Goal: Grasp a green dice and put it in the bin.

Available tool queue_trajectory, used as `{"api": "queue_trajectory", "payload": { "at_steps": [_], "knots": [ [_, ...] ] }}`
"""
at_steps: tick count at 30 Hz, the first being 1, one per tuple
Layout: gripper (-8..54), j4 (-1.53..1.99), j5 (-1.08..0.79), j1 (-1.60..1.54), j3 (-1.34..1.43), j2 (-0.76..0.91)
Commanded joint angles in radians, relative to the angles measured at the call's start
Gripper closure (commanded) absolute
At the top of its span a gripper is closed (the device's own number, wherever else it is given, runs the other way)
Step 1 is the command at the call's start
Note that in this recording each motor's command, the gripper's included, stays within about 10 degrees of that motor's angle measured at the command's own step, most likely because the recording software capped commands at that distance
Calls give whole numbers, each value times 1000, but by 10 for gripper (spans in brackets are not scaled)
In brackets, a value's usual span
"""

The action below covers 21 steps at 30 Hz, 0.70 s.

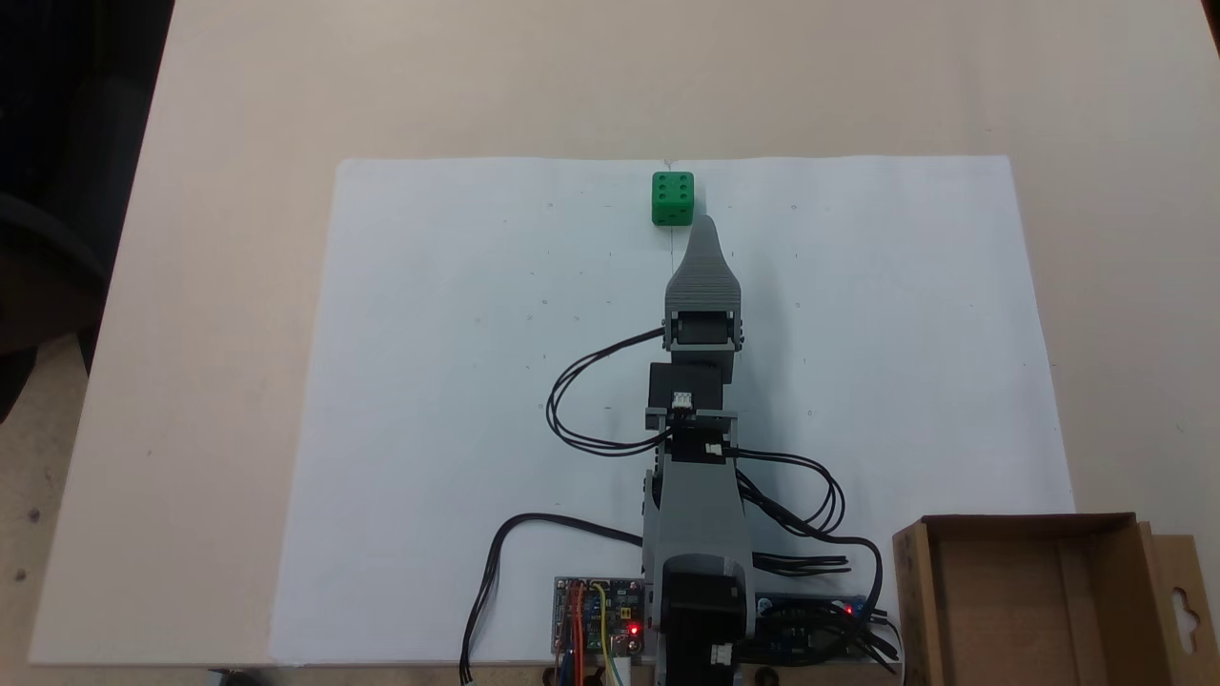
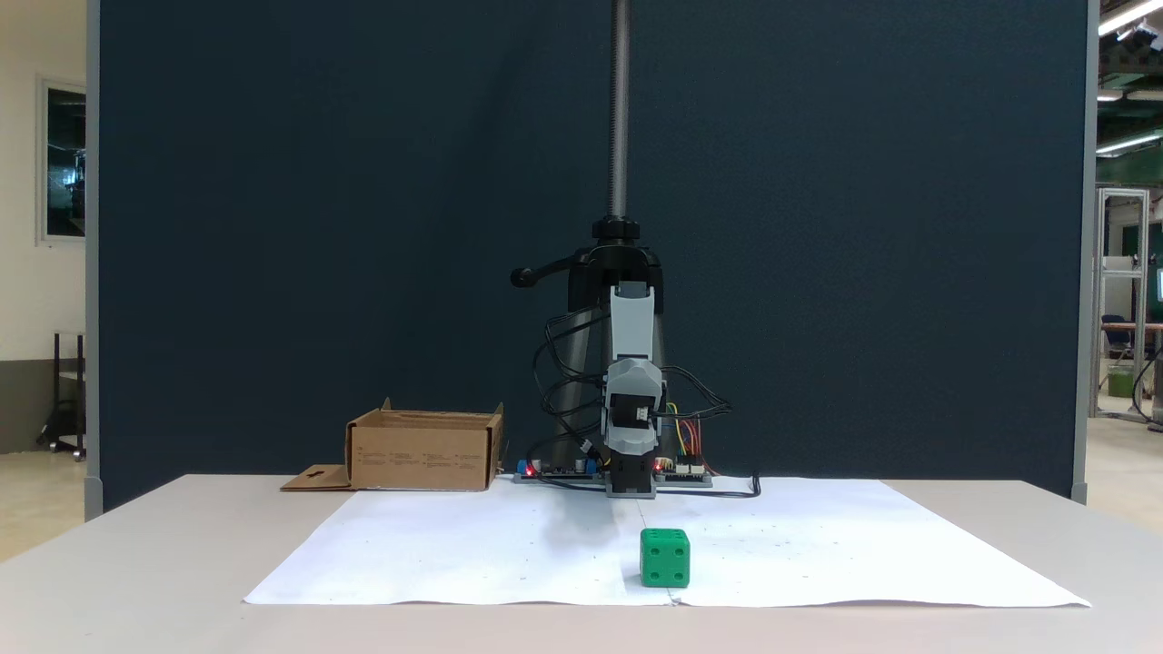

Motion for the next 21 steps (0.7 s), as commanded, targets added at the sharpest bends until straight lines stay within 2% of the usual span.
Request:
{"api": "queue_trajectory", "payload": {
  "at_steps": [1, 10, 21],
  "knots": [
    [25, -15, -72, 17, 72, 104],
    [41, 14, -72, 17, 37, 101],
    [43, 622, -75, 17, -342, 54]
  ]
}}
